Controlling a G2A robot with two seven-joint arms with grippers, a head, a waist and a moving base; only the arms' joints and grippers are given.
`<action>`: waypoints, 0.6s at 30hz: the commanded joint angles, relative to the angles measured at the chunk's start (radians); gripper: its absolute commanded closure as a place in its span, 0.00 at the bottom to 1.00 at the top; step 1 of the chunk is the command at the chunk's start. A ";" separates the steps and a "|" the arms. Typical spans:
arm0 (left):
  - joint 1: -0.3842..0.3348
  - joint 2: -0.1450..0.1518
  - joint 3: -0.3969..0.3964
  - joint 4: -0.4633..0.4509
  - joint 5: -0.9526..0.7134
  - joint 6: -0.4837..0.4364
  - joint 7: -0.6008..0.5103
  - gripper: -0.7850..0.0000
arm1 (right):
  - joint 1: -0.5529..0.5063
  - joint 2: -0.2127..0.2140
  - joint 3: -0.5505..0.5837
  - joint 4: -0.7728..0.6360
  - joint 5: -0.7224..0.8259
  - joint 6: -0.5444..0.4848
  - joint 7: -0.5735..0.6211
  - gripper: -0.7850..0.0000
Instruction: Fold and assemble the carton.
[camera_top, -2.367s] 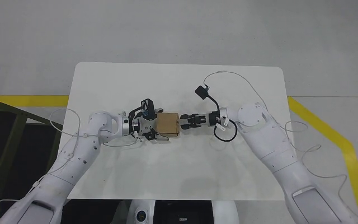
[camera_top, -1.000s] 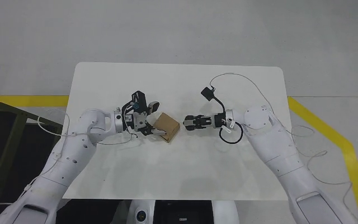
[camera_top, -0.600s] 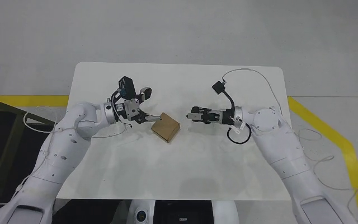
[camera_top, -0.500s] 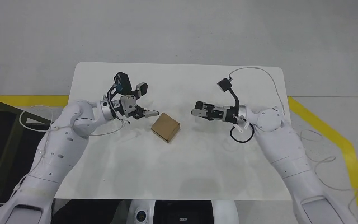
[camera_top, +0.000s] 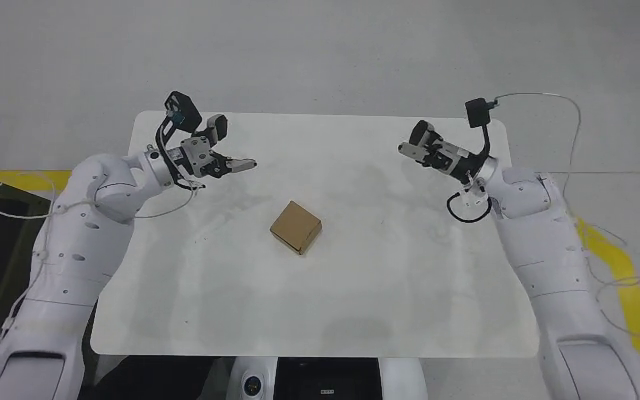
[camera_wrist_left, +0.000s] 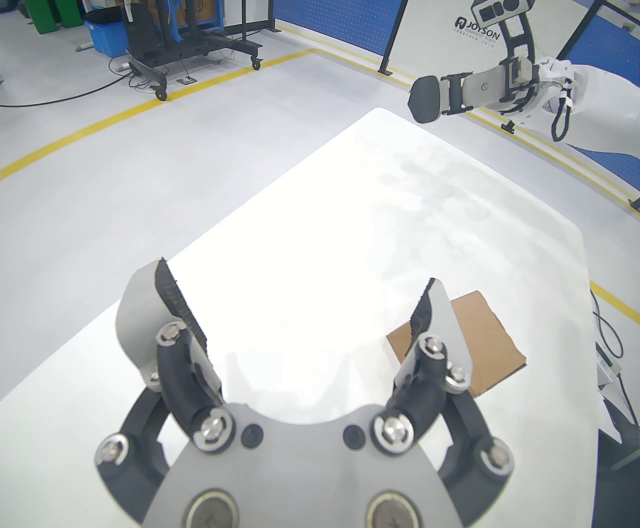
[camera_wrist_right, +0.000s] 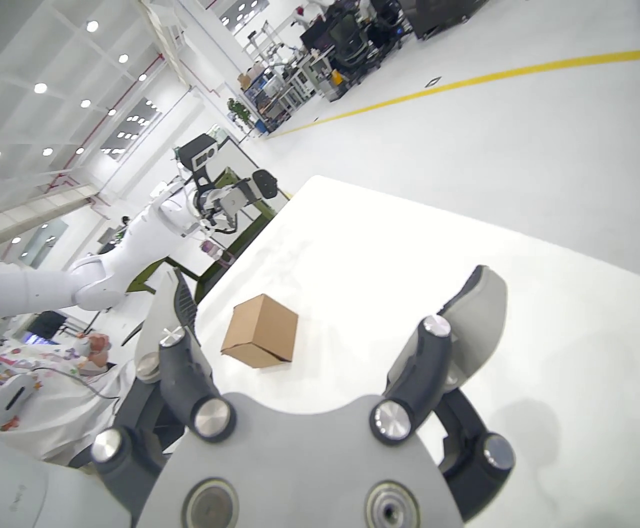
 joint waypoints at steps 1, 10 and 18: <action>-0.018 0.001 -0.006 0.011 -0.002 0.002 -0.009 0.00 | 0.004 0.004 0.016 0.002 -0.073 0.012 -0.045 0.00; -0.090 0.001 -0.010 0.051 -0.013 -0.008 -0.050 0.00 | 0.020 0.030 0.095 -0.052 -0.345 0.055 -0.212 0.00; -0.115 -0.002 -0.003 0.073 -0.024 -0.011 -0.048 0.00 | 0.038 0.044 0.119 -0.078 -0.442 0.074 -0.240 0.00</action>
